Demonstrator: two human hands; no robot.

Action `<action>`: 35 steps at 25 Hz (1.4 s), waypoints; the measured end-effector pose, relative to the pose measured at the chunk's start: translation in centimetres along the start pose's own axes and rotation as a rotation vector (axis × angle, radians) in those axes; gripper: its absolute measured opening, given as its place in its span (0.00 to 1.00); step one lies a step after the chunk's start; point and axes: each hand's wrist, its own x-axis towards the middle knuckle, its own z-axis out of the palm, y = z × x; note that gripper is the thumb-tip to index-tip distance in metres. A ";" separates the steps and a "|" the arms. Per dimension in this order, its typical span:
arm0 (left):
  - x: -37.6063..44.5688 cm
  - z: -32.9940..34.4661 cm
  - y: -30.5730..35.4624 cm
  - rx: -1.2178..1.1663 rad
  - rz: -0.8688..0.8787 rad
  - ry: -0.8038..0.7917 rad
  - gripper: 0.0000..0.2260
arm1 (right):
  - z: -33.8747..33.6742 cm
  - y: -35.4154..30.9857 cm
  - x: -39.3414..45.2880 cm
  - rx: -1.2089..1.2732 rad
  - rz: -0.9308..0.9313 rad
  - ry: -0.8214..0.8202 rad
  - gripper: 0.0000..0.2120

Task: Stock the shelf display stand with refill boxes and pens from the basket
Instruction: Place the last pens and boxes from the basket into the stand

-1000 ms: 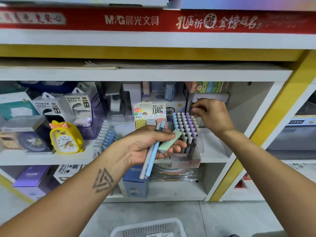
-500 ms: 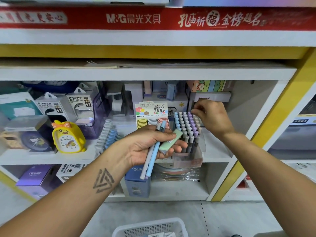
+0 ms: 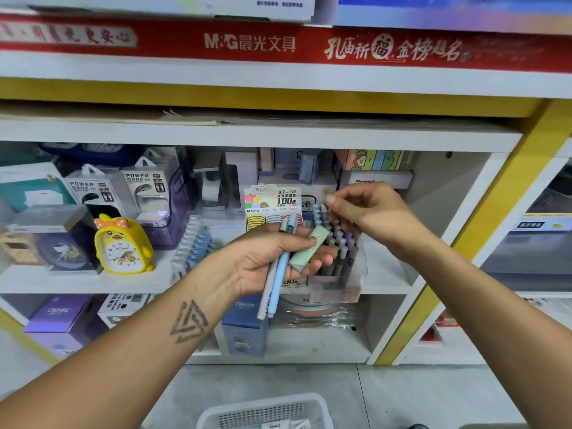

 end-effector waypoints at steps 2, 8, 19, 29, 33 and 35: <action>-0.3 0.2 -0.1 0.006 0.009 -0.032 0.08 | 0.2 -1.0 -1.0 0.069 0.022 -0.115 0.08; -1.2 0.7 -0.2 -0.035 -0.023 -0.090 0.09 | -0.2 -1.4 -2.1 0.123 0.106 -0.232 0.07; -1.4 -1.0 0.8 0.094 0.000 0.121 0.05 | -0.1 -1.7 -1.9 -0.504 -0.340 -0.163 0.10; -4.7 -5.2 4.2 0.036 0.073 0.370 0.10 | 7.0 -3.3 -0.1 -0.446 -0.296 -0.081 0.12; -7.1 -9.1 5.6 -0.101 0.141 0.482 0.08 | 10.2 -3.8 1.0 -0.037 -0.139 -0.085 0.09; -8.1 -10.6 5.6 -0.077 0.144 0.512 0.08 | 11.6 -3.8 1.8 -0.094 -0.181 -0.045 0.08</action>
